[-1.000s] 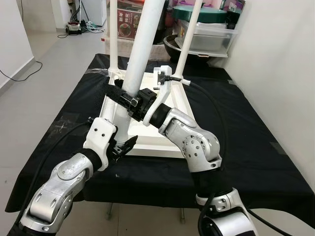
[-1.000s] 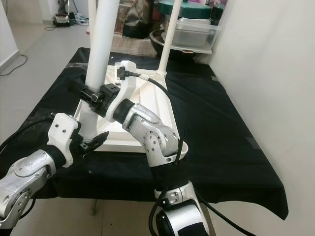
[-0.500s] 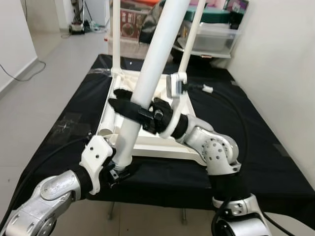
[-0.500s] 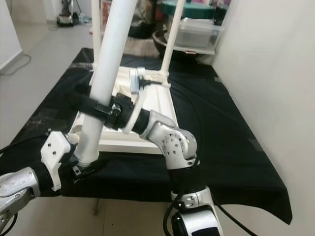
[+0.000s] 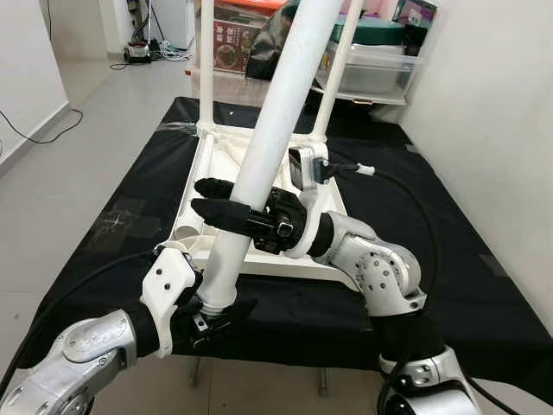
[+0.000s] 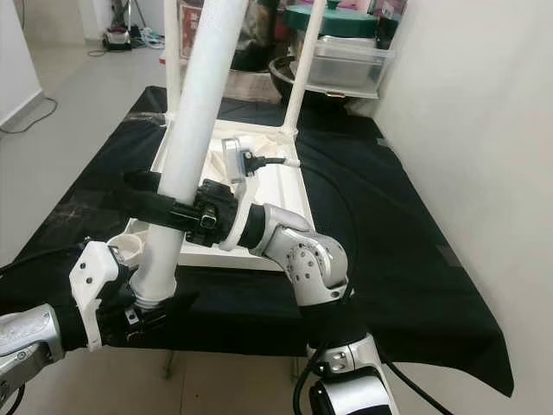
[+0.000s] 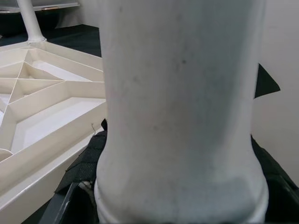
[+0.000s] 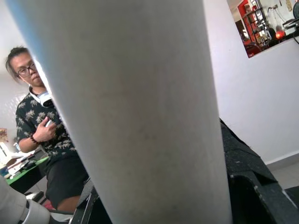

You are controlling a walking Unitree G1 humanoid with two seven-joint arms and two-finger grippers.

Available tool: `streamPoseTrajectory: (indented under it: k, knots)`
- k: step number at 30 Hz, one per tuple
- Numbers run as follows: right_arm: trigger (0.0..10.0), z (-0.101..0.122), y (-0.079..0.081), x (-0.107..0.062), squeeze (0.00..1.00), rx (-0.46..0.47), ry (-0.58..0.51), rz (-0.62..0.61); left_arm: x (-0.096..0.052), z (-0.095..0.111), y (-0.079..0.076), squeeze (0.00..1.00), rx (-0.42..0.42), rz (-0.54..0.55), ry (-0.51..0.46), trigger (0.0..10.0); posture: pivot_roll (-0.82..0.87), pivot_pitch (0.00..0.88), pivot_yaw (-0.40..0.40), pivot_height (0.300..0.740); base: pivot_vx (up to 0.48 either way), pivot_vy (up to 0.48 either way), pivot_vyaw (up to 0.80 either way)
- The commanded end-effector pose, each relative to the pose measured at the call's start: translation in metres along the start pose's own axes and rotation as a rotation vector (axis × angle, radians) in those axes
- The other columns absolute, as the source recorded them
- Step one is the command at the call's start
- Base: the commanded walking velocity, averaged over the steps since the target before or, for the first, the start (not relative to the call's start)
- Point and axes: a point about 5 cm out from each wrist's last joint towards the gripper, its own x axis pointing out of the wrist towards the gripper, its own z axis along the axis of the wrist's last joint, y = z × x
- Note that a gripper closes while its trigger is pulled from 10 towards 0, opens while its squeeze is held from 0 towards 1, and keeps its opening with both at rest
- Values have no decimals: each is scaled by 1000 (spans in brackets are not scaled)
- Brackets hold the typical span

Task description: Building children table

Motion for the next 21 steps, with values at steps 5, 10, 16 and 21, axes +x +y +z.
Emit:
streamPoseTrajectory:
  k: [5,10,16,21]
  knots:
    - [0,-4,4,3,0,2,-10,34,-2,5,12,1000,67,84,-48,10000,123,0,-118,740,0,0,0]
    - [0,-4,-1,-1,0,-25,2,-7,-10,7,36,1000,87,250,-72,10000,124,0,-123,740,0,0,0]
    - [0,5,-16,-16,0,-99,15,-125,-20,10,36,1000,45,325,-112,10000,123,0,-126,740,0,0,0]
    - [0,13,-36,-31,0,-165,31,-315,-25,6,30,1000,7,331,-113,10000,124,0,-129,740,0,0,0]
